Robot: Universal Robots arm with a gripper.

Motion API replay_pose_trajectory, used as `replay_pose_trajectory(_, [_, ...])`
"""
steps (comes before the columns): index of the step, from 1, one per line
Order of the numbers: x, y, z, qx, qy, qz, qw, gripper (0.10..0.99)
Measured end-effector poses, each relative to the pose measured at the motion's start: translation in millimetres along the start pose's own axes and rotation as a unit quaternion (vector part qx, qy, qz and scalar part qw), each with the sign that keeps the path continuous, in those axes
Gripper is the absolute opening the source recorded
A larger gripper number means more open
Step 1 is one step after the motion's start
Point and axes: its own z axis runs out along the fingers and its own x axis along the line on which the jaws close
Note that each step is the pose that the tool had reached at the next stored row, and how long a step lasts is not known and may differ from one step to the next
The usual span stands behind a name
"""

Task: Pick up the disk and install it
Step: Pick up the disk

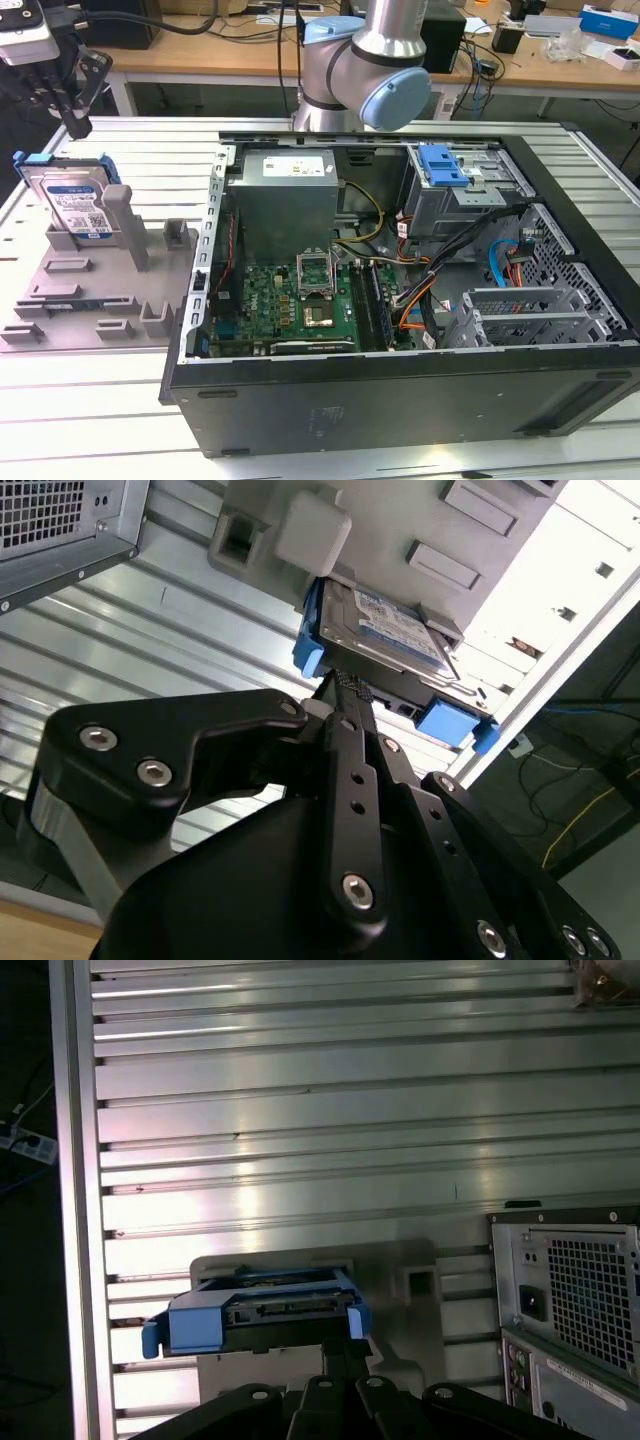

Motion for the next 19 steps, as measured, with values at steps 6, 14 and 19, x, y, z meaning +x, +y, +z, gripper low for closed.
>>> replay_pose_trajectory(6, [0.0, 0.0, 0.0, 0.0001, 0.0004, 0.000, 1.0000, 0.106])
replay_pose_trajectory(14, [0.0, 0.0, 0.0, -0.0005, 0.0022, -0.032, 0.9995, 0.106])
replay_pose_trajectory(19, [0.0, 0.0, 0.0, -0.0018, 0.0064, -0.102, 0.9948, 0.106])
